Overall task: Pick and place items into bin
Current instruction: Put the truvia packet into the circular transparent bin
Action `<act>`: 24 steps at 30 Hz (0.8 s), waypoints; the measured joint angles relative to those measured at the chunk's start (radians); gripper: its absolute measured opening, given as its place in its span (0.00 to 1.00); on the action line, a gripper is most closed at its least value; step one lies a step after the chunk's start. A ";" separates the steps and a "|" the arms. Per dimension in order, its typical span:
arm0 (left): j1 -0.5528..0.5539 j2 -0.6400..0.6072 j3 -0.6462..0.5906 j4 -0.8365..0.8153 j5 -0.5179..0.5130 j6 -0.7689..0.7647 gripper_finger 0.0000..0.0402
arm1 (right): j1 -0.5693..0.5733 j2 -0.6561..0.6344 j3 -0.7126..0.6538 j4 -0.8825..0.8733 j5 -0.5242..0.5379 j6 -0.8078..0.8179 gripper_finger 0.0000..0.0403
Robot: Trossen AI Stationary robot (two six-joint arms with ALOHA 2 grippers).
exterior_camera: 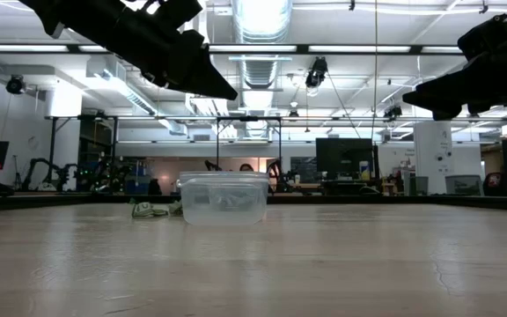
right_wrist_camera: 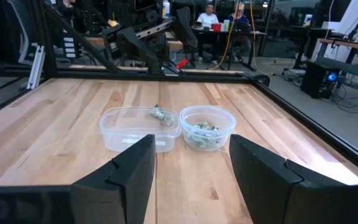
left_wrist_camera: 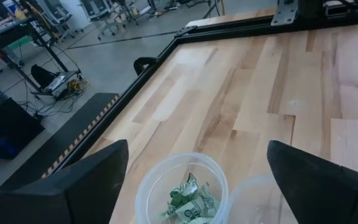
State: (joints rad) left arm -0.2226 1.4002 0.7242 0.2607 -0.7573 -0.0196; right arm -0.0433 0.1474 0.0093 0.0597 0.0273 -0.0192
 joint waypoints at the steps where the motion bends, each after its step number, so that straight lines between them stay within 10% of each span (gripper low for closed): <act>1: 0.000 0.000 0.000 0.000 0.001 0.000 0.91 | 0.000 0.000 0.000 0.000 0.000 0.000 0.49; 13: 0.000 0.000 0.000 -0.046 0.080 -0.048 0.91 | 0.000 0.000 0.000 0.000 0.000 0.000 0.49; 24: 0.003 -0.013 0.103 -0.544 0.177 -0.343 0.91 | 0.000 0.003 0.000 0.000 0.000 0.000 0.49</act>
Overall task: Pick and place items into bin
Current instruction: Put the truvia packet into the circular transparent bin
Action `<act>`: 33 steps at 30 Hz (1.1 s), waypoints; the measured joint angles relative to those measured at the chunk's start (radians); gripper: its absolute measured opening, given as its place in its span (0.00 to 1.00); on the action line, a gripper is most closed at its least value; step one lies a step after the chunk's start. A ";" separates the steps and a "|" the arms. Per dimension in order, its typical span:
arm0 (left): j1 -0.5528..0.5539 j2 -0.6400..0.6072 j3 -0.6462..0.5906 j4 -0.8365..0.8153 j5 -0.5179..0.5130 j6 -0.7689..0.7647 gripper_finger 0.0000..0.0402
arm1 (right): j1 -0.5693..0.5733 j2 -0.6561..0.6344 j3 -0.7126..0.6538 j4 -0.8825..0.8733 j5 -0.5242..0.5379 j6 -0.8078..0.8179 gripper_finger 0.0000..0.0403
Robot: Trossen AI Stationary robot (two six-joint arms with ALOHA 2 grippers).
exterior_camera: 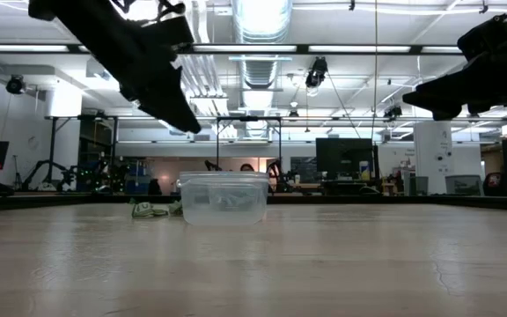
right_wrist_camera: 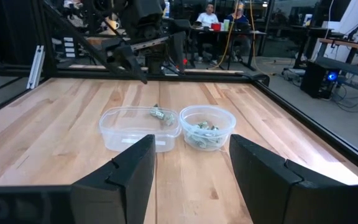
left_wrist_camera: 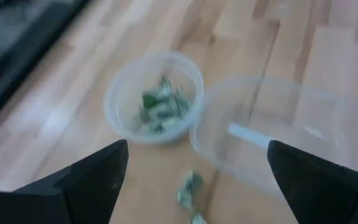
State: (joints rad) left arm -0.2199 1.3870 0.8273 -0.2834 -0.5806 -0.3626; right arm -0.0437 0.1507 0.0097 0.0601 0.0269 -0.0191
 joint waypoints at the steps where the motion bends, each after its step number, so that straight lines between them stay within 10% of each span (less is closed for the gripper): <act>1: 0.000 0.000 0.013 -0.043 0.018 -0.020 0.91 | 0.000 0.000 0.000 -0.001 0.000 0.000 0.49; 12: 0.006 0.000 0.032 -0.233 0.153 -0.253 0.91 | 0.000 0.004 0.000 0.000 0.000 0.000 0.49; 33: 0.075 0.160 0.028 -0.253 0.263 -0.213 0.91 | 0.000 0.003 0.000 -0.001 0.001 0.000 0.49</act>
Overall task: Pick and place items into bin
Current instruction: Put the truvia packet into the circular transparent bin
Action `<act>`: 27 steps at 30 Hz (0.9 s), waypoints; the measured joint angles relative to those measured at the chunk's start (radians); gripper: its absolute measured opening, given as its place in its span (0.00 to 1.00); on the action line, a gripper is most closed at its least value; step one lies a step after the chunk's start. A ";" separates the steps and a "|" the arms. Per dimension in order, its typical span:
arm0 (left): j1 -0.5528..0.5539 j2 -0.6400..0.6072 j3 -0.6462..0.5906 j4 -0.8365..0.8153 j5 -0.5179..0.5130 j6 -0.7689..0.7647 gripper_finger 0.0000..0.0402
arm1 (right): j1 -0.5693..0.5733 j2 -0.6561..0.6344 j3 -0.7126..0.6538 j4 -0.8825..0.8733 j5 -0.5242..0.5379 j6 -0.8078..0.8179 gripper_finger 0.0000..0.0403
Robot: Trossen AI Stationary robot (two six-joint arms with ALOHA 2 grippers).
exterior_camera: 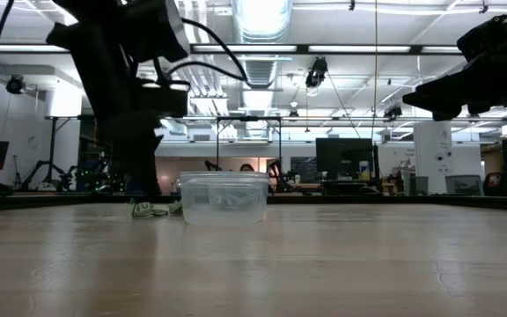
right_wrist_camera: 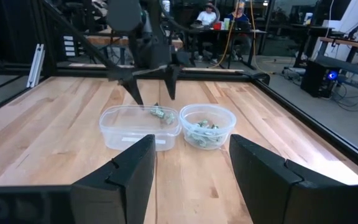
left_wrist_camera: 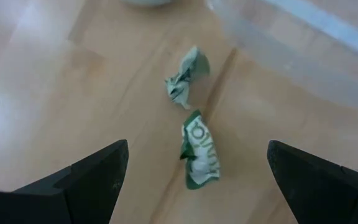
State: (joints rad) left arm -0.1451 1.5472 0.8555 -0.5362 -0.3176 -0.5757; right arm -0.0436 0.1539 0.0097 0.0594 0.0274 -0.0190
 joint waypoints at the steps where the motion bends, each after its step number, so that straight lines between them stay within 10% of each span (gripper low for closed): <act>1: 0.005 0.007 0.000 -0.001 0.003 0.005 0.91 | 0.000 0.000 0.000 0.000 0.000 0.000 0.49; 27: 0.112 0.062 -0.075 0.107 0.172 -0.018 0.91 | 0.000 0.000 0.000 0.000 0.000 0.000 0.49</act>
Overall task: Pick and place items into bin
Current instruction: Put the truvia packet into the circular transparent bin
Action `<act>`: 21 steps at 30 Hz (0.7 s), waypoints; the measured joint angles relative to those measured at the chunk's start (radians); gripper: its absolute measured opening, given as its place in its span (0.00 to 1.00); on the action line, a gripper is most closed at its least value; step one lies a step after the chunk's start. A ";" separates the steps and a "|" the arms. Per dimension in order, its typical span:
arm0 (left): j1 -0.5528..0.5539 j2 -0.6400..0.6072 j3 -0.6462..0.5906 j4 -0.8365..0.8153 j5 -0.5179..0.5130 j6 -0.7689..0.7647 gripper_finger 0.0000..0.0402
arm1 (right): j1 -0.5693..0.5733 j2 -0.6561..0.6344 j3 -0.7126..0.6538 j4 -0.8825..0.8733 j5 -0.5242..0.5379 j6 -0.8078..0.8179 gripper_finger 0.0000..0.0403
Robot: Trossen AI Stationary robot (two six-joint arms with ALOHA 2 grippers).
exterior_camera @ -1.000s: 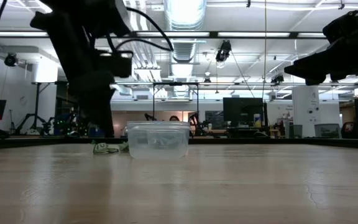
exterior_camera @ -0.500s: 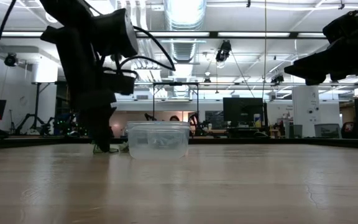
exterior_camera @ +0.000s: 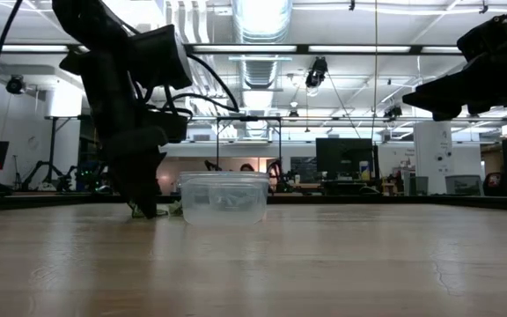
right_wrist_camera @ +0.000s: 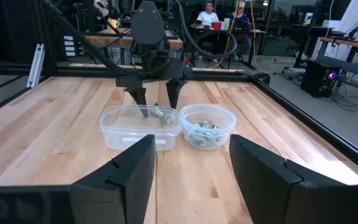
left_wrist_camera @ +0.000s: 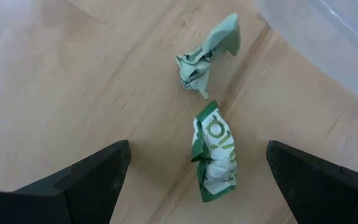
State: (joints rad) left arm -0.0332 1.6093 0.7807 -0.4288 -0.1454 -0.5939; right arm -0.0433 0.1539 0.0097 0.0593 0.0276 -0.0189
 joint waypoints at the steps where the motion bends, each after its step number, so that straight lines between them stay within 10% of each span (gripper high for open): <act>1: 0.001 0.000 0.000 -0.001 0.002 0.000 0.91 | 0.000 0.000 0.000 0.000 0.000 0.000 0.49; 9: 0.004 -0.003 0.004 -0.008 0.003 0.019 0.82 | 0.000 0.000 0.000 0.000 0.000 0.000 0.49; 21: 0.006 -0.005 0.006 0.002 0.006 0.055 0.29 | 0.000 0.000 0.000 0.000 0.000 0.000 0.49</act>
State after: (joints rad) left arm -0.0272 1.6042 0.7871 -0.4266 -0.1394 -0.5385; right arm -0.0437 0.1539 0.0097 0.0593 0.0273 -0.0189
